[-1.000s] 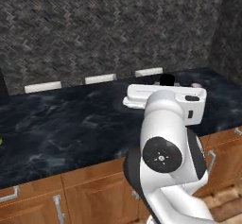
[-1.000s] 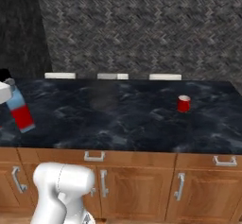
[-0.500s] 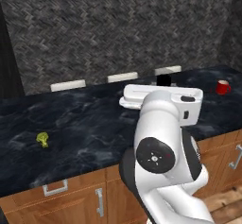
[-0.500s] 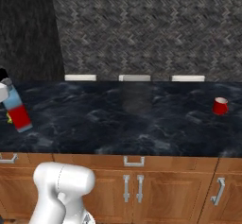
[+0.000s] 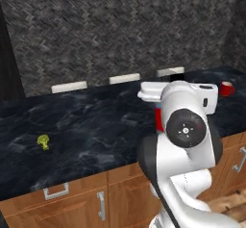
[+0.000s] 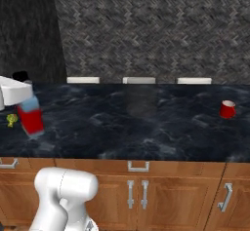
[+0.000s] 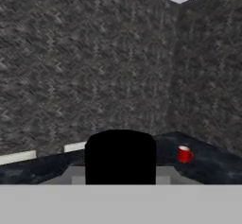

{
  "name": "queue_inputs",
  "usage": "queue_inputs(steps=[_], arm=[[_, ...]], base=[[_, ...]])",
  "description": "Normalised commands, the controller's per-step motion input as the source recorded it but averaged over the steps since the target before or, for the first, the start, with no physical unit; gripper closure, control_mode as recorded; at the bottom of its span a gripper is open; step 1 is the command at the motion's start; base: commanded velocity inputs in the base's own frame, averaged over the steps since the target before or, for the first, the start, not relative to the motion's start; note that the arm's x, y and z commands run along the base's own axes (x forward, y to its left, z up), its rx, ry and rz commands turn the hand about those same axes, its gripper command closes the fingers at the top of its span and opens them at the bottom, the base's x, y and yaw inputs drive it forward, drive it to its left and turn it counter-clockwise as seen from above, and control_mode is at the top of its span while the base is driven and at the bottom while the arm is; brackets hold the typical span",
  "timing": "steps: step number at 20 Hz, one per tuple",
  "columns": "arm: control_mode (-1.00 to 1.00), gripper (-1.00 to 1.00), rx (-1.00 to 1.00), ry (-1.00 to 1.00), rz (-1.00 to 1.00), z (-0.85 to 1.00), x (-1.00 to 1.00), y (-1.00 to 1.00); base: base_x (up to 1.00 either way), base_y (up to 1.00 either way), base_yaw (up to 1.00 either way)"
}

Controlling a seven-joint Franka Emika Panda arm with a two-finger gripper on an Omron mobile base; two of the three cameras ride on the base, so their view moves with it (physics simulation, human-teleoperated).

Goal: Open the cabinet directly in front. Then move the liquor and the mug to the dining counter with the jar on it.

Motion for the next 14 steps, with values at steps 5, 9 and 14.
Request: queue_inputs(steps=[5,9,14], arm=[[-1.00,1.00,0.06,0.16,0.17,-0.14,0.12,-0.57],[-1.00,1.00,0.00,0.14,0.18,-0.36,0.00,-0.23],[-1.00,1.00,0.00,0.09,0.14,-0.50,0.00,0.00]], base=[[0.00,0.00,0.00],[0.00,0.00,0.00],[0.00,0.00,0.00]])
